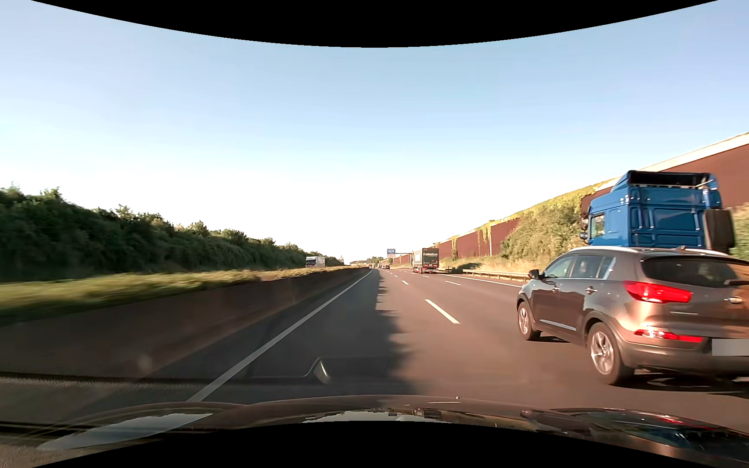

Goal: Follow the waypoints while adhering to traffic rules and regulations

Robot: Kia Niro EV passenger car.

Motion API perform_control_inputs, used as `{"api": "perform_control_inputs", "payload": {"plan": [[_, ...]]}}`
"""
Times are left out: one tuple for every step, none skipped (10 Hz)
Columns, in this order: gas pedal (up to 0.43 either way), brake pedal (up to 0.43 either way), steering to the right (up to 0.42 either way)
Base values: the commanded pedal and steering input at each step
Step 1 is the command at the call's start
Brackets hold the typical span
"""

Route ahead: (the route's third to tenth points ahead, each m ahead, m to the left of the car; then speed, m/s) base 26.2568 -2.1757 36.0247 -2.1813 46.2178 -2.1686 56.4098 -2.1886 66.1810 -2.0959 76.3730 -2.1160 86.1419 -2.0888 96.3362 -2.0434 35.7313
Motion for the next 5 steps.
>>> {"api": "perform_control_inputs", "payload": {"plan": [[0.319,0.000,-0.003],[0.319,0.000,-0.004],[0.319,0.000,-0.003],[0.319,0.000,-0.004],[0.319,0.000,-0.004]]}}
